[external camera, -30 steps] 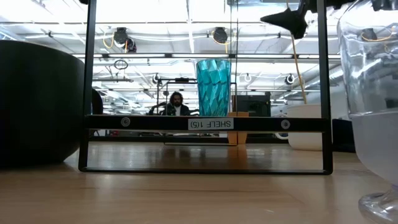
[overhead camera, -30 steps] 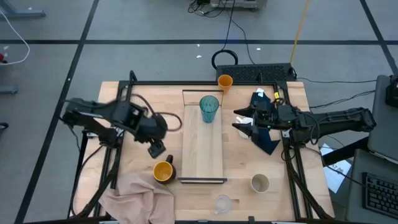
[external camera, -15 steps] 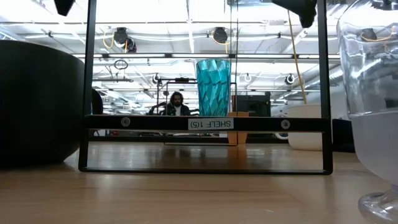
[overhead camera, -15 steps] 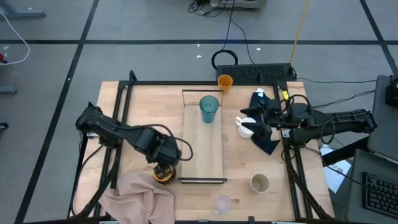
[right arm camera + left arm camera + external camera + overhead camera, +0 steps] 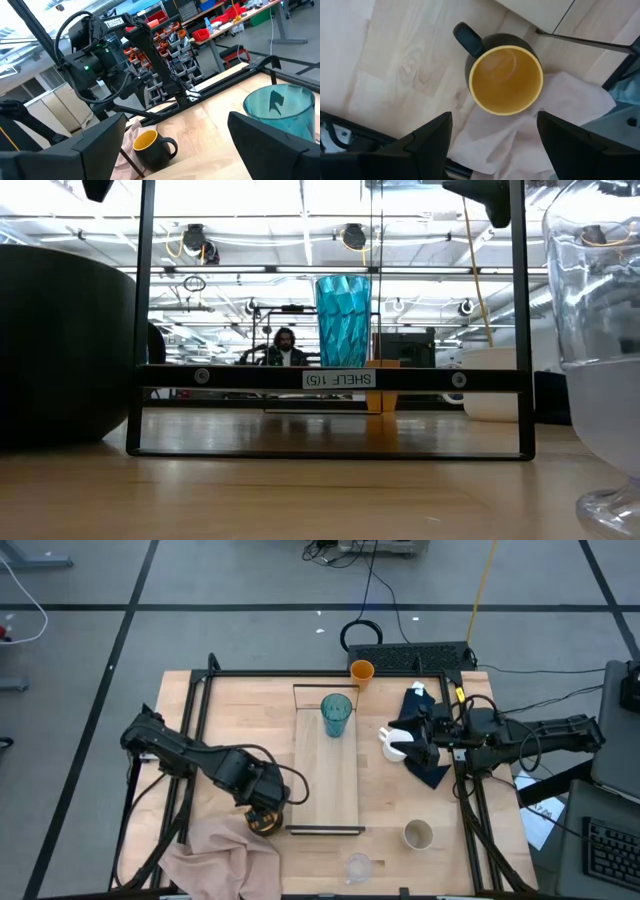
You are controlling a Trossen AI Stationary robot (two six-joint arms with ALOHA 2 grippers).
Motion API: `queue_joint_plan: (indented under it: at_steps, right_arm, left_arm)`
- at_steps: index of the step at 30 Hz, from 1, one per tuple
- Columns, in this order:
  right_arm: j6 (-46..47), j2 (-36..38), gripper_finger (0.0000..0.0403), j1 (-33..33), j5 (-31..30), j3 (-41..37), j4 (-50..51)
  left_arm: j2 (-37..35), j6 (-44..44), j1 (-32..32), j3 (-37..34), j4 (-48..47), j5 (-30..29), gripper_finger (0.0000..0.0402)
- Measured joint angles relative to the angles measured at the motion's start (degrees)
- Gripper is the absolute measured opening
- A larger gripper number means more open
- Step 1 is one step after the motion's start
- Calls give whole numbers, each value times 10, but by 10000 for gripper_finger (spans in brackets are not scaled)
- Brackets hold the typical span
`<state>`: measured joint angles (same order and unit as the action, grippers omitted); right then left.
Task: Stack small to large cups/mugs on shelf
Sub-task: Put the yellow mug on the shelf
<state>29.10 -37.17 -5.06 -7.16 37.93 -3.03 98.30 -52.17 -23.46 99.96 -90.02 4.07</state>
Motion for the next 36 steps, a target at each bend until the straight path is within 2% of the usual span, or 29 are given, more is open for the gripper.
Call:
queue_joint_plan:
  at_steps: [7,11,18,26,32,36]
  right_arm:
    - [2,0,343,0,1,0,12]
    - [3,0,343,0,15,0,12]
    - [18,0,343,0,15,0,12]
    - [18,0,343,0,14,0,12]
    - [18,-1,343,0,14,0,11]
    - [30,-1,343,0,14,0,11]
  left_arm:
    - [-1,17,-9,-16,0,-53,291]
    - [-1,39,-19,-49,0,-58,291]
    - [-1,71,-20,-110,-1,-47,274]
    - [-1,85,-11,-116,64,-28,231]
    - [-1,74,-12,-128,90,-29,228]
    - [-1,67,-12,-165,112,1,228]
